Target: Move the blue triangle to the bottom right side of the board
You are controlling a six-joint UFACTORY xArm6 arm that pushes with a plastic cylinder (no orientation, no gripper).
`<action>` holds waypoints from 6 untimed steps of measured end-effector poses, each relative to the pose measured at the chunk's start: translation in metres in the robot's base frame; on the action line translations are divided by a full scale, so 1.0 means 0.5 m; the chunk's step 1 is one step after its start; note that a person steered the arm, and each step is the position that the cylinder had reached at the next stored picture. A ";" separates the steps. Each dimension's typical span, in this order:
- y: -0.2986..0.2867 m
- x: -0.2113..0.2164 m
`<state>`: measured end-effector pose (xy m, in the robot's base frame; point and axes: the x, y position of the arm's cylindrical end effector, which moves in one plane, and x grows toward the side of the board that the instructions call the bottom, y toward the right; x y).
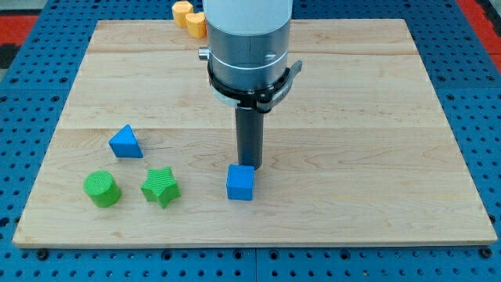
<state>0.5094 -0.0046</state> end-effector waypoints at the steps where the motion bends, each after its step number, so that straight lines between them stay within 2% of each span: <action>1: -0.027 0.000; 3: -0.038 0.011; 4: -0.044 -0.091; 5: -0.114 -0.253; 6: -0.271 -0.356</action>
<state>0.3313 -0.1403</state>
